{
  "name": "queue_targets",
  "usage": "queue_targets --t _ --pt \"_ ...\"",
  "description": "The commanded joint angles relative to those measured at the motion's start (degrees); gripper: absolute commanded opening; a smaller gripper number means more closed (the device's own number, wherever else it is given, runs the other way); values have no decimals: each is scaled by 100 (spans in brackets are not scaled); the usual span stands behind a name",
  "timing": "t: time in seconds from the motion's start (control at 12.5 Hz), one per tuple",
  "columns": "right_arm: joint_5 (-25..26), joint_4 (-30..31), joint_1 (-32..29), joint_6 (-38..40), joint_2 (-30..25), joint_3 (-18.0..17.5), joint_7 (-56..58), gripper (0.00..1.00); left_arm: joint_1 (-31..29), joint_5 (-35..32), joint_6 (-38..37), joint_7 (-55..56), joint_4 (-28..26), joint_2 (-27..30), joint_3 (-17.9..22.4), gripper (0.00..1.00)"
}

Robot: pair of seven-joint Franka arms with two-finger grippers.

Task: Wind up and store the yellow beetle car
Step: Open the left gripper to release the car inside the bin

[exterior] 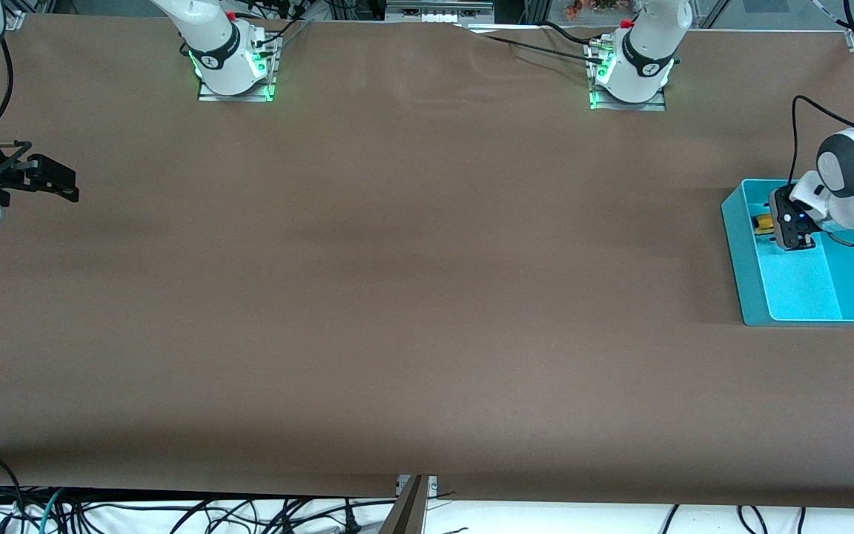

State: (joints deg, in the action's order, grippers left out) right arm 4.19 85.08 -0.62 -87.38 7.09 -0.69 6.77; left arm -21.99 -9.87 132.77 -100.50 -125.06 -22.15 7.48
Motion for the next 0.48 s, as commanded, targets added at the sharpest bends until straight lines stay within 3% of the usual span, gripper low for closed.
queue_targets --t 0.0,0.4 --pt "20 35 -17 -16 -49 -10 -18 100 -51 -130 -522 -22 -18 438 -45 99" --pt "20 35 -9 -16 -49 -10 -18 100 255 230 -1210 187 183 1334 -63 100"
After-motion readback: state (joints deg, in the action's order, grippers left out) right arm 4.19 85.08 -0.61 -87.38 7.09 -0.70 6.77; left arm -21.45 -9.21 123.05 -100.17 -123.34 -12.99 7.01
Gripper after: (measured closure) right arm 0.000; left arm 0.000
